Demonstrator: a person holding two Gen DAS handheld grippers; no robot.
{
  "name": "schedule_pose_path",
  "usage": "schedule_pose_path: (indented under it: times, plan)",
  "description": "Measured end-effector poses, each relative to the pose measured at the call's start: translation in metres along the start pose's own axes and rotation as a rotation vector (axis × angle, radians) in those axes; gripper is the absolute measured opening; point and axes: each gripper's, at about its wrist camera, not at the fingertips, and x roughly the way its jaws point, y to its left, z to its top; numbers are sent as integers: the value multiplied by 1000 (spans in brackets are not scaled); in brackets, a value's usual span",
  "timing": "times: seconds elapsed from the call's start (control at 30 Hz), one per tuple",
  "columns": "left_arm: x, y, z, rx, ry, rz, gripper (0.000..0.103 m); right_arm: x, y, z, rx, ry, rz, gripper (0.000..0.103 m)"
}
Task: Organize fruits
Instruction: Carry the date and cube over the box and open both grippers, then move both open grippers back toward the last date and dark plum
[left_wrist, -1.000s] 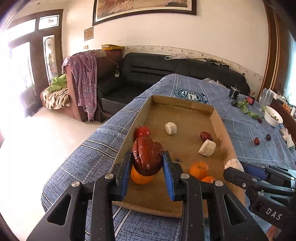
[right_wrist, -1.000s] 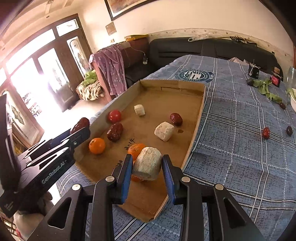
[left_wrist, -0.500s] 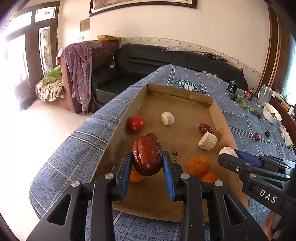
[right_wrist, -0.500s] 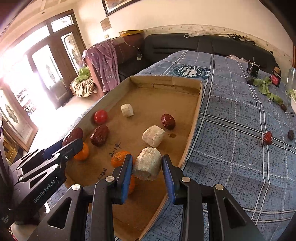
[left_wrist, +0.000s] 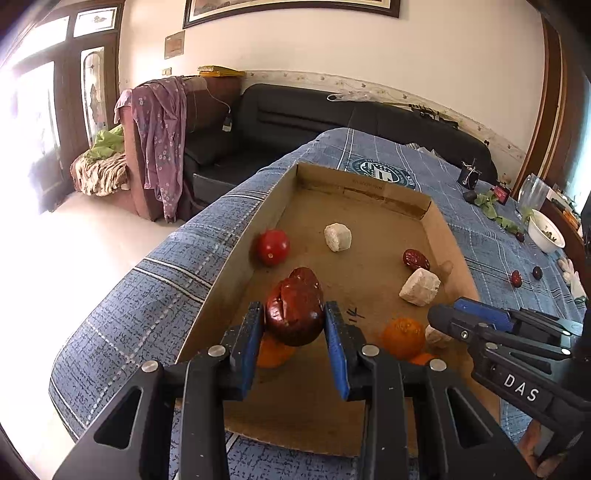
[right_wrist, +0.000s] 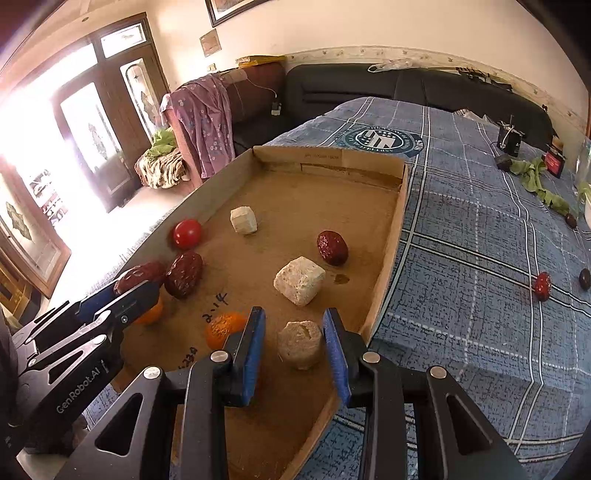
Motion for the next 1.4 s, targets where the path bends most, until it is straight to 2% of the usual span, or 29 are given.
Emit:
schedule_pose_path:
  times: [0.1,0.27,0.37,0.6,0.73,0.8,0.83,0.87,0.93,1.07,1.27,1.4]
  plan:
    - [-6,3,2,-20,-13,-11,41,-3,-2,1,19,-5,15,37]
    - [-28,10,11,-61,-73,-6,66,-13,-5,-2,49,-1,75,46]
    - [-41,15,16,-91,-100,12,75,-20,-1,-9,46,-1,95,47]
    - [-64,19,20,-115,-145,67,82,-42,2,-22,72,-31,139,48]
    - [-77,19,22,-116,-157,86,82,-58,4,-28,73,-72,141,56]
    - [-88,18,23,-113,-182,110,86,-63,6,-30,72,-83,140,58]
    - [-93,17,22,-113,-201,122,92,-65,7,-31,69,-85,138,60]
    - [-97,16,21,-114,-221,137,96,-67,9,-33,62,-90,132,62]
    - [-102,14,21,-113,-241,155,97,-73,10,-35,47,-102,108,66]
    - [-102,7,20,-101,-224,147,97,-81,8,-43,42,-127,67,74]
    - [-102,-13,15,-53,-211,132,97,-86,-8,-51,73,-134,-3,75]
    - [-101,-22,12,-30,-212,140,97,-90,-19,-57,89,-135,-31,79]
